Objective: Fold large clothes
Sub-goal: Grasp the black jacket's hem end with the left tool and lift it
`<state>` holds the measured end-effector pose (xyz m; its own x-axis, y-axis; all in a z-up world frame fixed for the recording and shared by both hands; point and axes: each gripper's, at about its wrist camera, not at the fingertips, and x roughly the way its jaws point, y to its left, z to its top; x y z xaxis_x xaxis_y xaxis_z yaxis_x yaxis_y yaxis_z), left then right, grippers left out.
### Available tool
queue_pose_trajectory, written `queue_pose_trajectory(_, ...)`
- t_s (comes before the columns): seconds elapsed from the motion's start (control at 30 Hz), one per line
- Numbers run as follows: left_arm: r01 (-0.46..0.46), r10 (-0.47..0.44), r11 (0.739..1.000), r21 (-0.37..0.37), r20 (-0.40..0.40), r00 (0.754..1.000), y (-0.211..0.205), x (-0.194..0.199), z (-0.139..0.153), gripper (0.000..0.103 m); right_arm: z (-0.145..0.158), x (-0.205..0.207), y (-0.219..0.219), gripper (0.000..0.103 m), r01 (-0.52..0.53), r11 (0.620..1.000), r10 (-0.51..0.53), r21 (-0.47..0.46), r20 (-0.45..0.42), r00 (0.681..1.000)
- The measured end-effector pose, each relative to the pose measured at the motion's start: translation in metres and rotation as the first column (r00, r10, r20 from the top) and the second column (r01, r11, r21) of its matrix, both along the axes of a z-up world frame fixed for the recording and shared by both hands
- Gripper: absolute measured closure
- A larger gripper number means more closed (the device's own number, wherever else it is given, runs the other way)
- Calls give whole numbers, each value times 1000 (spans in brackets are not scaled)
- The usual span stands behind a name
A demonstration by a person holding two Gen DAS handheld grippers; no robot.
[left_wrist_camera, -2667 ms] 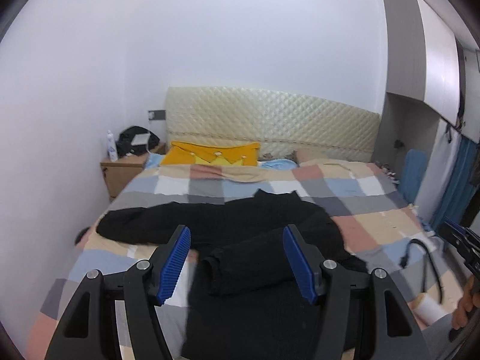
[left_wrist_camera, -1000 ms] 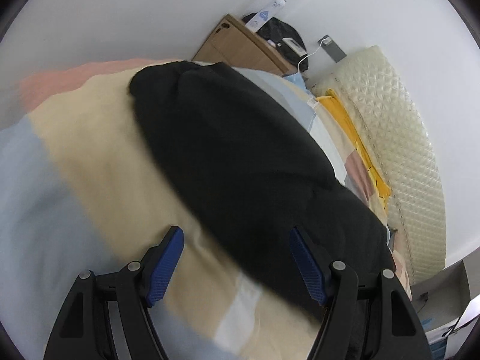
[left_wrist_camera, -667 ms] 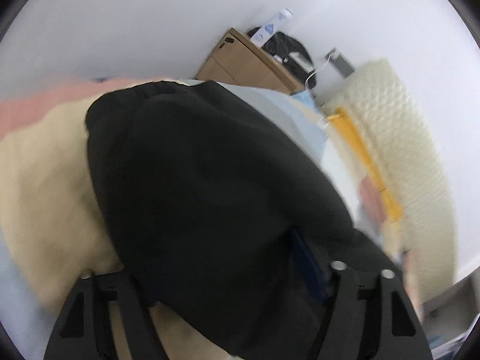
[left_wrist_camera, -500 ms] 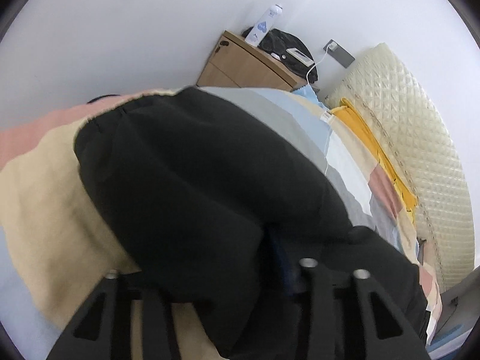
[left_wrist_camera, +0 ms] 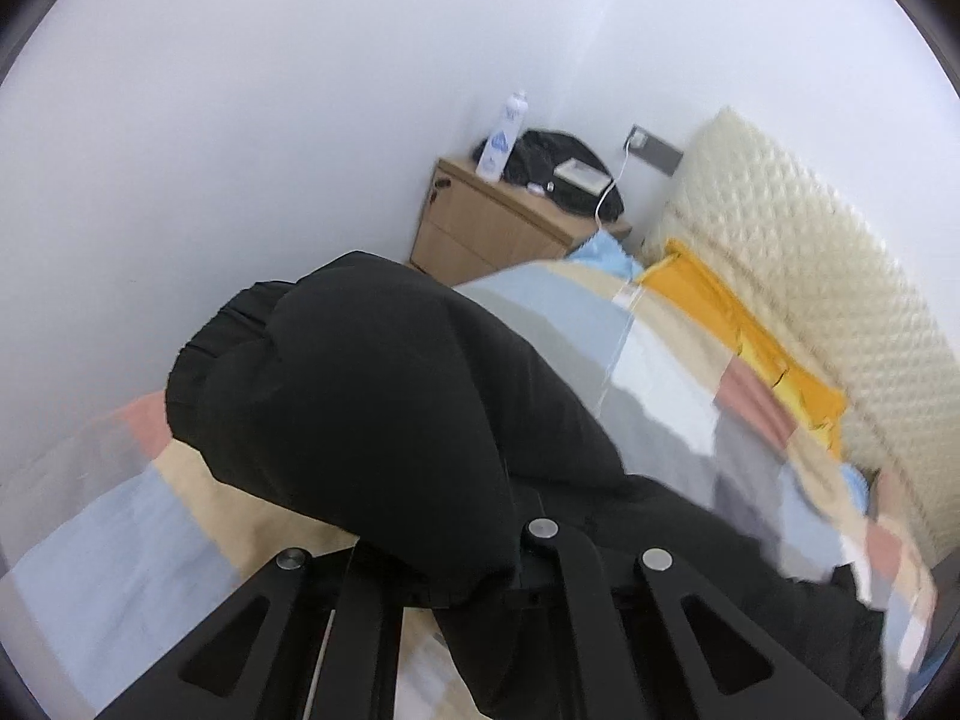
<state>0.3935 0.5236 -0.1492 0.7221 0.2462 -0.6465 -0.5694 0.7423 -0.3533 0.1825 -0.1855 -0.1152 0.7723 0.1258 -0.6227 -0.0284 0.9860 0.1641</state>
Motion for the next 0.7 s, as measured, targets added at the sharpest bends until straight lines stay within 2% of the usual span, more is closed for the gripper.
queue_pose_trajectory(0.1,15,-15,999,37,4,1000,-16,-12,33,97,3,-9,0,22,-17,1000,17,-19,19,1000)
queue_pose_trajectory(0.23,49,-49,984,174,-6,999,-60,-27,84,97,7,-20,-1,22,-53,998,54,-24,40,998)
queue_pose_trajectory(0.43,105,-120,964,244,48,992,-118,-51,151,97,14,-39,-14,22,-64,998,65,-17,74,995)
queue_pose_trajectory(0.7,226,-278,910,346,108,954,-230,-71,230,97,23,-59,-44,22,-31,999,27,33,113,993)
